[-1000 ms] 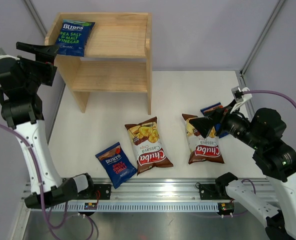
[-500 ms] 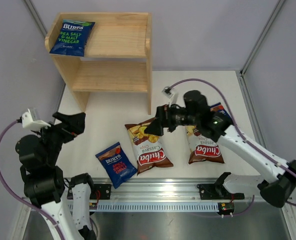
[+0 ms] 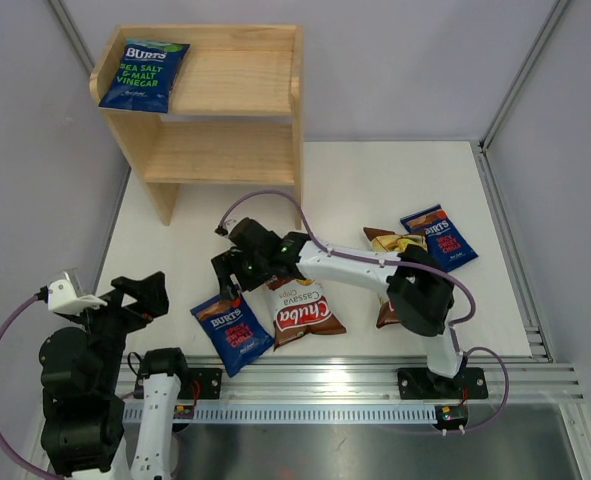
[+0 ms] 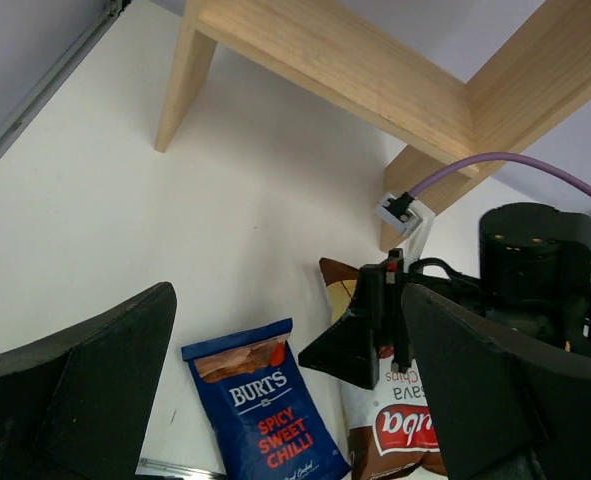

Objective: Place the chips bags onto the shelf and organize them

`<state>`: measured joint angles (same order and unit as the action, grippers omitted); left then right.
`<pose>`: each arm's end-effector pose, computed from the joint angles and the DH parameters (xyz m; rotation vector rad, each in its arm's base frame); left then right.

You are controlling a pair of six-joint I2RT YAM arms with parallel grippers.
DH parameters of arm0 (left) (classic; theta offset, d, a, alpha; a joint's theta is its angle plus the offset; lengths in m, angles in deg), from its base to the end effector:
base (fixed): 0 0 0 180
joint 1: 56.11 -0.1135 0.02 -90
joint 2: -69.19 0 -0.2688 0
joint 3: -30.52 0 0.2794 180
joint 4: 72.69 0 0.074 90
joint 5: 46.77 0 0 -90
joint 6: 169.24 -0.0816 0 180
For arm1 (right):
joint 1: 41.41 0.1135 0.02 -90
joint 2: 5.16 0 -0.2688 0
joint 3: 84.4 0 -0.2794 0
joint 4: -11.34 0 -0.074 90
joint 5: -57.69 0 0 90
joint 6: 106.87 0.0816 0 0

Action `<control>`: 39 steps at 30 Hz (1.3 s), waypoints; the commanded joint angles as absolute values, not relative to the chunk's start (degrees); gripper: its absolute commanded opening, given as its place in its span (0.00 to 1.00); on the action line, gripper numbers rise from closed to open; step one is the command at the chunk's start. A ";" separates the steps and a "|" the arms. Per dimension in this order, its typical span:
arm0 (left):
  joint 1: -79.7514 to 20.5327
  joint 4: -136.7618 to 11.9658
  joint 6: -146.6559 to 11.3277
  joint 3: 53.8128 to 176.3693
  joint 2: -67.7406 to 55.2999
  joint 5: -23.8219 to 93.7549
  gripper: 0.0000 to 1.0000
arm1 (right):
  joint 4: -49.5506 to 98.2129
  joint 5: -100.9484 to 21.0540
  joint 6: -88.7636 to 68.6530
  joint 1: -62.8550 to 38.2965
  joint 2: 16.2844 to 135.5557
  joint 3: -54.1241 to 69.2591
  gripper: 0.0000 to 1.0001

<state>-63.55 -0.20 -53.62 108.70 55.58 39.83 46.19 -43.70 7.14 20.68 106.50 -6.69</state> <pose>0.0330 -0.0006 0.4077 -0.4459 1.6582 -0.2864 0.2223 0.4540 0.2104 -0.9278 2.3613 0.9153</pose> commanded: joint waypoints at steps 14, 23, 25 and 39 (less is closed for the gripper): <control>-57.43 0.09 -59.47 104.18 56.18 41.38 0.99 | 47.82 -48.29 -12.82 18.71 124.82 -23.23 0.96; -56.46 -0.26 -59.47 103.92 55.92 38.14 0.99 | 48.53 -67.97 -16.34 16.87 127.64 -22.01 0.88; -56.46 -0.62 -59.47 103.65 55.83 37.17 0.99 | 48.26 -68.60 -16.43 16.52 129.04 -22.44 0.84; -56.55 -1.14 -59.91 102.95 55.74 37.34 0.99 | 42.82 -72.30 -16.43 15.55 127.55 -19.90 0.24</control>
<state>-56.75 1.35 -58.56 103.45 55.73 38.65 46.19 -70.04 -15.81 16.07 128.90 -20.17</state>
